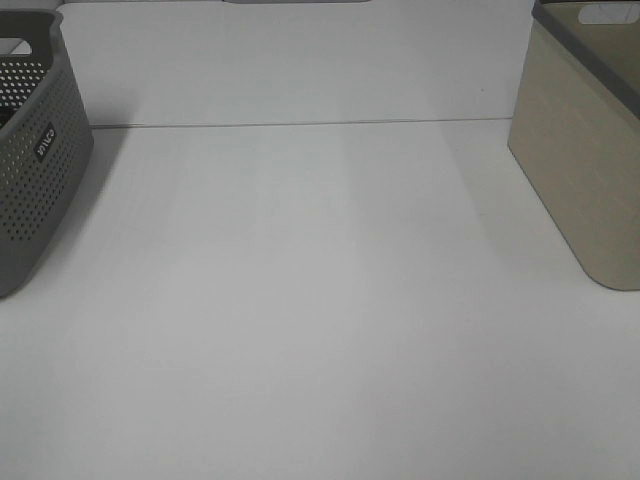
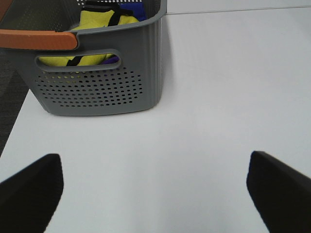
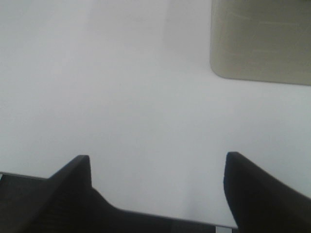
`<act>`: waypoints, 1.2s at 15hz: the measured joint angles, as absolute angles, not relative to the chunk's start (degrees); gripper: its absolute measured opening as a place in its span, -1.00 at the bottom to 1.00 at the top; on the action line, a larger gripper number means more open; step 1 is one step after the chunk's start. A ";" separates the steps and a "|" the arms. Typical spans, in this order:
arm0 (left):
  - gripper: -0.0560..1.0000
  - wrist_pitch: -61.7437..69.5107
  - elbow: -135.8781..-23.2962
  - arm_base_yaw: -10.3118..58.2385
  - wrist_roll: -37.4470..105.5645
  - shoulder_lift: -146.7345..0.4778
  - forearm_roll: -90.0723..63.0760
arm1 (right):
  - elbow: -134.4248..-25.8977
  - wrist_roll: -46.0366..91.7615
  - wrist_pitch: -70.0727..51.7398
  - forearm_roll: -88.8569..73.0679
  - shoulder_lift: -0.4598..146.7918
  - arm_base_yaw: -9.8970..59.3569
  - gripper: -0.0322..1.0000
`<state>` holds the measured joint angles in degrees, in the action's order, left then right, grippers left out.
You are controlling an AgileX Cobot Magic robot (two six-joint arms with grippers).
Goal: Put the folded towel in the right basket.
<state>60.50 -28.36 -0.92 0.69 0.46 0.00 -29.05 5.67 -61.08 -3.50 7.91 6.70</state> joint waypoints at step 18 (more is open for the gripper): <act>0.95 60.50 -28.36 -0.92 0.69 0.46 0.00 | -28.99 5.90 -61.19 -4.70 -0.40 1.49 0.45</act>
<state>60.50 -28.36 -0.92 0.69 0.46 0.00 -28.99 5.90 -61.19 -4.70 -0.40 1.49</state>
